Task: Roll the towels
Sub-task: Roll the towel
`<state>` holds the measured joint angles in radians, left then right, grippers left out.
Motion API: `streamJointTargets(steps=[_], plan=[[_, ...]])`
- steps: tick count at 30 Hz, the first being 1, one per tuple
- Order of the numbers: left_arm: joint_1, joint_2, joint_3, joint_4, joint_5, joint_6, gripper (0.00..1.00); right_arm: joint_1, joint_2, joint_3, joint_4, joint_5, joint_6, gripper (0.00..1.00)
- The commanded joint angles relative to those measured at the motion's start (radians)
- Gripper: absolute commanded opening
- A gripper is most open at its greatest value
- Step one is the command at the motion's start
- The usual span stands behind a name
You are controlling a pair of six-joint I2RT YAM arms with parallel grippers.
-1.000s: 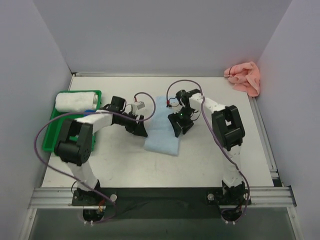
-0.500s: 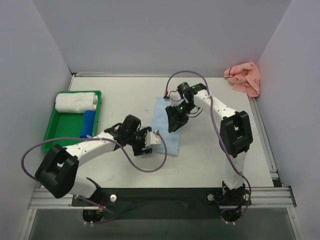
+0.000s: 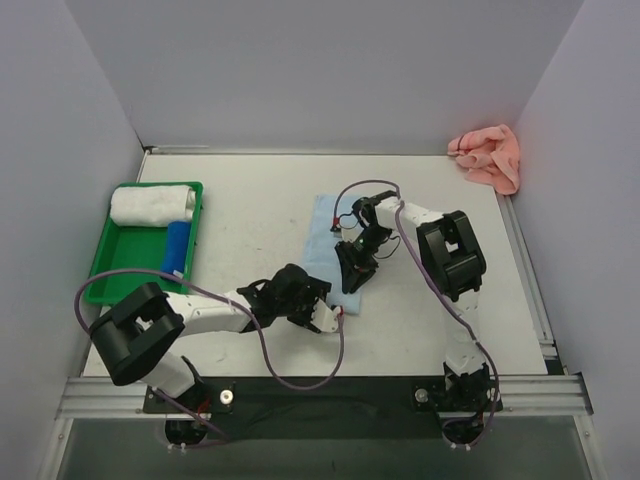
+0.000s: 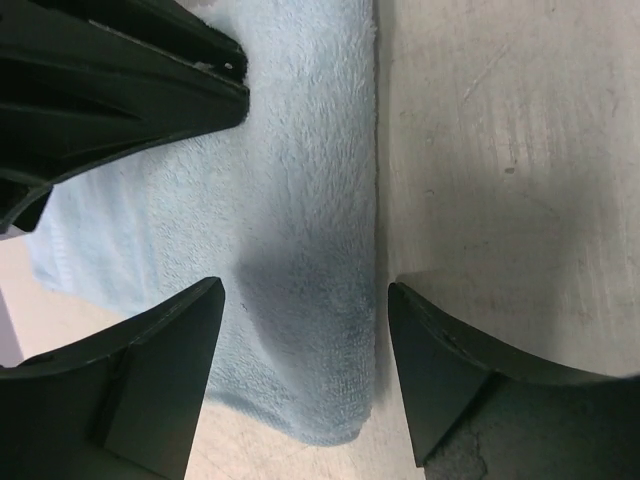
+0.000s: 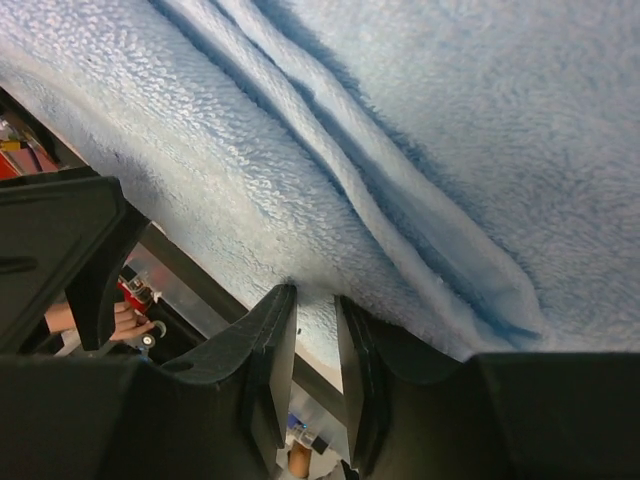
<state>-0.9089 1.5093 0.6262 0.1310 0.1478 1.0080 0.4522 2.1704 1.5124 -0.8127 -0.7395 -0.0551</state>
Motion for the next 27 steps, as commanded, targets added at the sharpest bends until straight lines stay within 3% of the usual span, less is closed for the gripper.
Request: streamJointTargets(steps=[1,4,6,8,9,10,14,18,22,27], plan=[[-0.028,0.020,-0.049,0.065,-0.071,0.044,0.78,-0.009,0.040,0.008,-0.019,0.111,-0.048,0.25],[-0.030,0.060,-0.030,0.018,-0.071,0.035,0.72,-0.020,0.040,0.017,-0.023,0.138,-0.068,0.24],[-0.030,0.098,0.027,-0.034,-0.067,-0.002,0.53,-0.033,0.036,0.020,-0.023,0.160,-0.083,0.23],[-0.028,0.149,0.126,-0.192,-0.036,-0.040,0.31,-0.046,0.028,0.025,-0.025,0.173,-0.106,0.25],[-0.027,0.160,0.176,-0.268,-0.002,-0.055,0.15,-0.059,0.020,0.029,-0.026,0.167,-0.117,0.26],[-0.021,0.178,0.222,-0.413,0.080,-0.066,0.11,-0.066,-0.018,0.028,-0.028,0.157,-0.155,0.28],[0.051,0.245,0.438,-0.664,0.313,-0.222,0.00,-0.113,-0.165,0.009,-0.010,0.072,-0.218,0.43],[0.119,0.441,0.692,-0.995,0.524,-0.259,0.00,-0.204,-0.384,-0.093,0.058,0.006,-0.239,0.54],[0.202,0.636,0.875,-1.209,0.714,-0.279,0.00,-0.268,-0.578,-0.173,0.106,0.017,-0.279,0.61],[0.286,0.811,1.000,-1.301,0.785,-0.379,0.00,-0.224,-0.815,-0.236,0.078,0.072,-0.356,0.67]])
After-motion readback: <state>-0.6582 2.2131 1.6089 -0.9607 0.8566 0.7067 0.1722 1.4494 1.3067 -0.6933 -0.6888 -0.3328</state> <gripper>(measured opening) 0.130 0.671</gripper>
